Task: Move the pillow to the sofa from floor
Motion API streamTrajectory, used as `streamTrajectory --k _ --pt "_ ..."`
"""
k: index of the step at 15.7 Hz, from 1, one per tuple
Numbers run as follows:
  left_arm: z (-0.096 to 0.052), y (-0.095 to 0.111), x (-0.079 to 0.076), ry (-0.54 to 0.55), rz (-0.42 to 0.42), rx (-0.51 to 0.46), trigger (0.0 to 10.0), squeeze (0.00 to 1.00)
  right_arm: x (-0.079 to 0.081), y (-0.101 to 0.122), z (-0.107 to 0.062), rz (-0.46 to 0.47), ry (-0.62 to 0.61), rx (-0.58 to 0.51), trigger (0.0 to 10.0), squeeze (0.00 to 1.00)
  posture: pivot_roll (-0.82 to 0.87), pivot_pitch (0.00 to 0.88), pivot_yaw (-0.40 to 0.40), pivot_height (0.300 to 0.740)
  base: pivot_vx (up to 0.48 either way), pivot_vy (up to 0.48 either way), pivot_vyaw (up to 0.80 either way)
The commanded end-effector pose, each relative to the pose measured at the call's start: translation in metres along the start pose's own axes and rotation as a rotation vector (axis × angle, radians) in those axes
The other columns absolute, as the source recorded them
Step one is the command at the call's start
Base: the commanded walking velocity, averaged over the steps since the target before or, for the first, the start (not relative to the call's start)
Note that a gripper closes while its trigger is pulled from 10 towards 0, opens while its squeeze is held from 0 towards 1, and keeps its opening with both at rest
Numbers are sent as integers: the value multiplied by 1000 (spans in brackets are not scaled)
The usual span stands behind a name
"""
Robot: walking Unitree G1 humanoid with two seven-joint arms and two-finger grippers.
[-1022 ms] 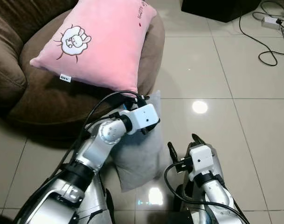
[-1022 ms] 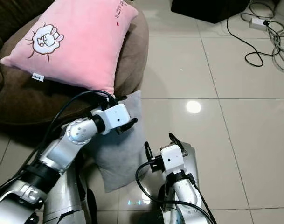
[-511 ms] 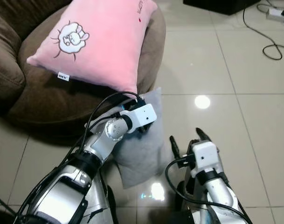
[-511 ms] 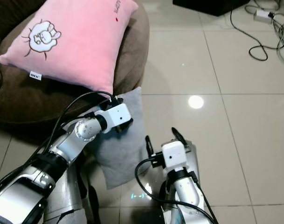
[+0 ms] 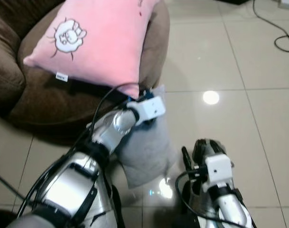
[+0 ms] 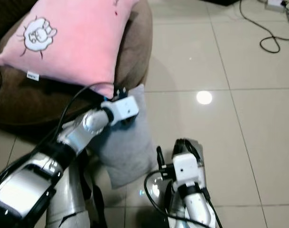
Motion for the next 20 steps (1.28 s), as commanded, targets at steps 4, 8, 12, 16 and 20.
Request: streamTrajectory --k 4,8,12,16,20 --pt "2 -8 0 -5 42 53 10000 0 3 -1 -5 6 -10 26 10000 0 -101 291 99 429 0 0 0" --pt "1 -36 -36 -152 76 188 10000 0 2 9 -8 11 -14 15 10000 0 -105 298 105 429 0 0 0" --pt "-1 -47 -47 -187 109 246 10000 0 1 20 -15 11 -19 8 10000 0 -122 300 107 429 0 0 0" --pt "-1 -48 -59 -205 148 242 10000 1000 2 24 -19 13 -24 26 10000 0 -140 310 113 429 0 0 0" --pt "-7 -60 -68 -204 48 273 10000 1000 5 22 -23 16 -26 46 10000 0 -154 338 116 429 0 0 0"
Point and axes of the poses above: a point about 5 cm out from each wrist's last joint towards the gripper, its own z axis pointing out of the wrist towards the gripper, its own y axis along the axis of the wrist's last joint, x = y × z, the point moved 4 cm from there along z, pointing out of the wrist towards the gripper, and after that the axes turned 9 degrees about -z, right-handed, at the moved point
